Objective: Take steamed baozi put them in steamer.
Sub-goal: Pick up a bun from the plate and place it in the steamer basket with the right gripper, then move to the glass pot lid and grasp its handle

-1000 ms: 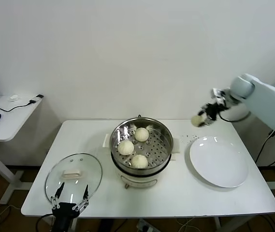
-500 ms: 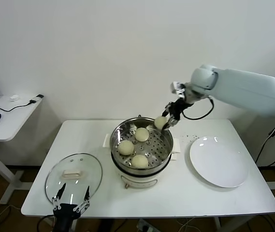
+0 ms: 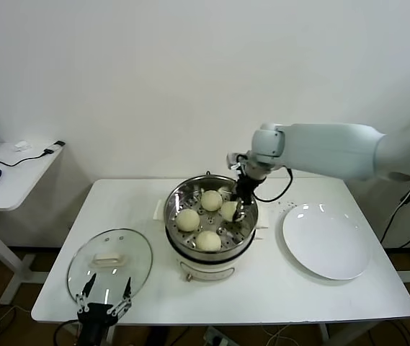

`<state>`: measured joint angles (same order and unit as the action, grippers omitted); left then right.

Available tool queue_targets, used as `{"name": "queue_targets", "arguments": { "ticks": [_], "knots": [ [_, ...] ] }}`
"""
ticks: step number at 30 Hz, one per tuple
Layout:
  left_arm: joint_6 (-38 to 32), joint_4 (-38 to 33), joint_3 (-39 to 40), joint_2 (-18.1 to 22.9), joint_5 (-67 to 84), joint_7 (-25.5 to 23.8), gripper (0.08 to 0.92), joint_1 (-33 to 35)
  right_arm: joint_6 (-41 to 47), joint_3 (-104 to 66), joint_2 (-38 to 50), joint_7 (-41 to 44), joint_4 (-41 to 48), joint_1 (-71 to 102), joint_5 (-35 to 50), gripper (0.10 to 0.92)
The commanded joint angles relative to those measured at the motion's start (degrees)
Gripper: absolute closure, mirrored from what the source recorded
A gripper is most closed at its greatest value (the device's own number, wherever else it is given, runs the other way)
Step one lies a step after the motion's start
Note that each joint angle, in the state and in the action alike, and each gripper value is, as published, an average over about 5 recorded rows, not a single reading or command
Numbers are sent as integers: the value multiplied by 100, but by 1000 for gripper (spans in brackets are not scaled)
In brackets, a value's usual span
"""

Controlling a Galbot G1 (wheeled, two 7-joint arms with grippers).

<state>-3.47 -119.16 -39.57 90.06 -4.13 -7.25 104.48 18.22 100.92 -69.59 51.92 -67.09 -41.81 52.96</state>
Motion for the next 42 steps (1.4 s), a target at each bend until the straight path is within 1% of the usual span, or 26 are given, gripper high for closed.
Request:
{"name": "queue_targets", "arguments": {
  "ticks": [1, 5, 8, 13, 16, 23, 29, 32, 36, 39, 42],
  "knots": [
    [18, 57, -13, -16, 4, -3, 177, -66, 75, 288, -439, -16, 356, 265, 16, 450],
    [30, 84, -15, -26, 0, -4, 177, -104, 112, 222, -449, -78, 411, 315, 17, 448],
    [48, 76, -4, -24, -16, -6, 177, -134, 149, 182, -433, -66, 398, 305, 23, 413],
    [72, 62, 0, -23, -45, -7, 177, -167, 188, 70, -339, -10, 304, 230, 36, 274],
    [75, 46, -6, -28, -56, -6, 177, -157, 194, -13, -172, 12, 185, 88, 60, 219],
    [67, 19, -16, -32, -78, -4, 177, -140, 22, -198, 648, 168, -333, -450, 39, 203],
    [60, -10, -57, -36, -95, 1, 177, -116, -486, -580, 1925, -101, -962, -712, 269, 203],
    [72, -43, -78, -3, -154, 2, 177, -126, -1065, -827, 2795, -636, -1383, -586, 436, 203],
    [53, -26, -70, 23, -290, -3, 177, -159, -2046, -1255, 3850, -1714, -1972, 22, 454, 203],
    [66, -49, -38, 44, -389, -4, 177, -209, -2578, -2094, 4474, -2449, -2281, 1088, 390, 203],
    [92, -99, -18, 78, -473, -8, 177, -280, -2873, -3674, 4914, -2970, -2451, 2703, 291, 203]
  ]
}}
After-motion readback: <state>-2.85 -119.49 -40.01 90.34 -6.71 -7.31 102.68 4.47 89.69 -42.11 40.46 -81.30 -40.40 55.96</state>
